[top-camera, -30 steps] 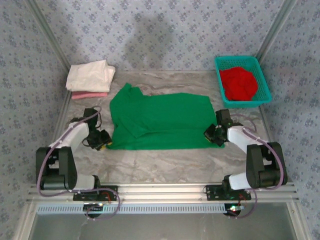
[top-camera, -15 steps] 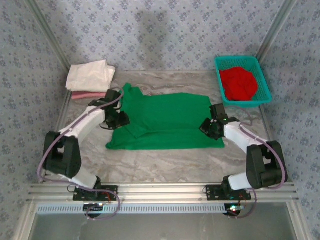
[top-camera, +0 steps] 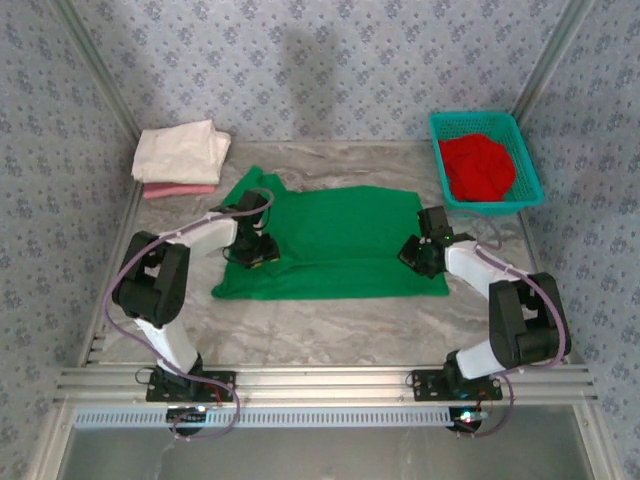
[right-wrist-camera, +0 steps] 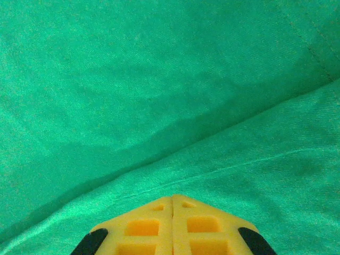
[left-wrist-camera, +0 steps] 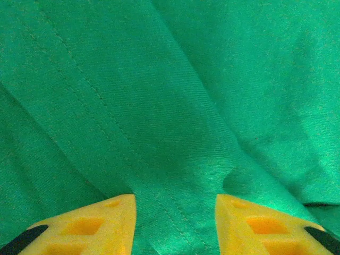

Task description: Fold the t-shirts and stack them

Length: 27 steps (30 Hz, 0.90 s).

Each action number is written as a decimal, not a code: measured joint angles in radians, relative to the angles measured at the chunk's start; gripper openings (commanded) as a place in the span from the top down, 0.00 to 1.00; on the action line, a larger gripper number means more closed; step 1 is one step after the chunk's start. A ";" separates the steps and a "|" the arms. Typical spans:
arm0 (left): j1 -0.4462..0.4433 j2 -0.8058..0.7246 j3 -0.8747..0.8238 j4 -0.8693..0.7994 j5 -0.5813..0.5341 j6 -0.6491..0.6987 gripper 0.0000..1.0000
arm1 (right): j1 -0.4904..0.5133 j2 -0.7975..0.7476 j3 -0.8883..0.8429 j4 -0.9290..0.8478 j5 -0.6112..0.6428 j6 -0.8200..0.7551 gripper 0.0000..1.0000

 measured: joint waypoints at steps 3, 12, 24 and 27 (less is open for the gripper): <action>-0.001 -0.001 -0.010 0.001 -0.010 -0.013 0.52 | 0.000 0.005 0.002 0.007 -0.003 -0.004 0.91; -0.019 -0.021 -0.034 0.019 -0.047 -0.044 0.69 | -0.003 0.005 0.007 0.008 -0.007 -0.008 0.91; -0.027 -0.019 0.033 0.009 -0.099 -0.023 1.00 | -0.004 0.005 0.011 0.010 -0.018 -0.014 0.91; -0.031 -0.014 0.092 -0.005 -0.115 -0.005 1.00 | -0.004 0.005 0.012 0.010 -0.021 -0.014 0.91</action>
